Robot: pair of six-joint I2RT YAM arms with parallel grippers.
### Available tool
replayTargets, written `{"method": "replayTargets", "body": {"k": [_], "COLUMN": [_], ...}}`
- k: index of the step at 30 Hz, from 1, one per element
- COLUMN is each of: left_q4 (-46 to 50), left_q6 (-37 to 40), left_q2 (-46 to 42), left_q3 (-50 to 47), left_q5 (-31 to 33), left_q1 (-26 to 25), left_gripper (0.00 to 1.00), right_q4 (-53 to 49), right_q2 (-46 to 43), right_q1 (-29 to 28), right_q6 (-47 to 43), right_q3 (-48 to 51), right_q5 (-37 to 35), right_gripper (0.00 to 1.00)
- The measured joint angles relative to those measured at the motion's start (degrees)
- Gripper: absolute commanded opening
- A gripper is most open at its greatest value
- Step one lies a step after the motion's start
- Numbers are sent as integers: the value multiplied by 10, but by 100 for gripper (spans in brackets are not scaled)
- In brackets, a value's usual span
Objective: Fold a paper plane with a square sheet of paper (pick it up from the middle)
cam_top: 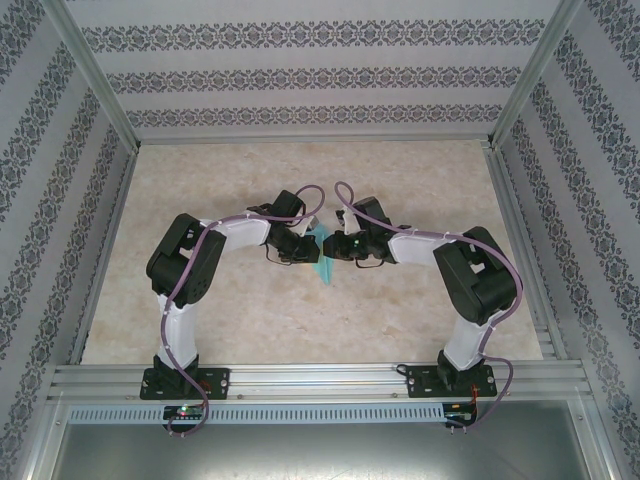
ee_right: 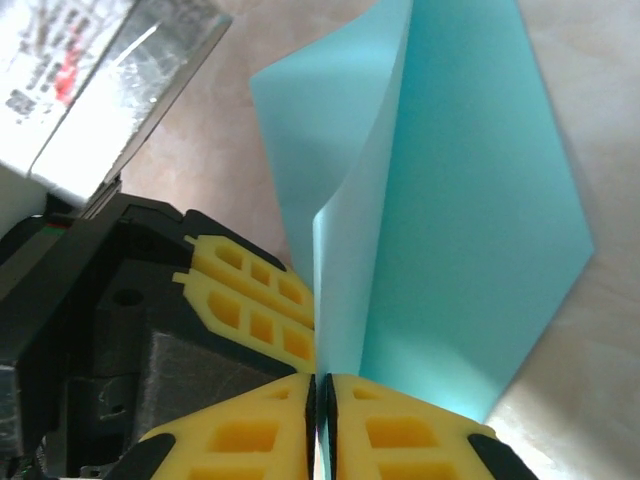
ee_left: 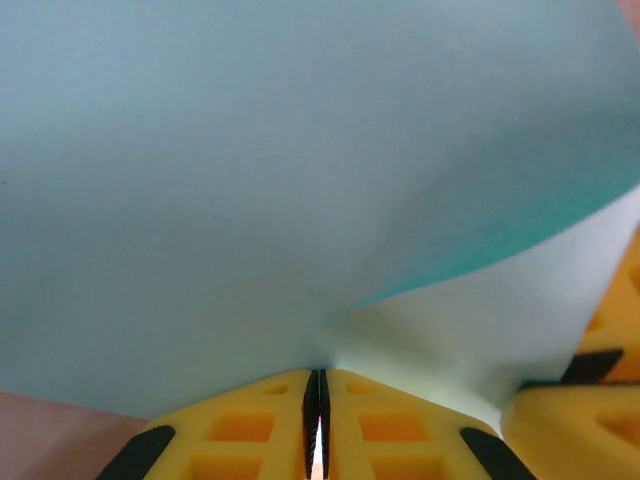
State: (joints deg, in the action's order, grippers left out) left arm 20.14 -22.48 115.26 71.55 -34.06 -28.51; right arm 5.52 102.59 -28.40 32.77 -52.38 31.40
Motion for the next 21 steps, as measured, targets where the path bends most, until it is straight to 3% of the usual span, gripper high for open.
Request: {"method": "replayTargets", "body": {"k": [11,21], "left_q4": [0,0], "left_q6": [0,0], "left_q2": [0,0], "left_q3": [0,0], "left_q5": [0,0], "left_q1": [0,0], "left_gripper": [15,15], "right_q4": [-1,-33], "right_q2": [1,1], "right_q1": [-3,-7], "right_q6": [-10,-54], "right_q3": [0,0], "right_q5": [-1,-49], "right_gripper": [9,8]}}
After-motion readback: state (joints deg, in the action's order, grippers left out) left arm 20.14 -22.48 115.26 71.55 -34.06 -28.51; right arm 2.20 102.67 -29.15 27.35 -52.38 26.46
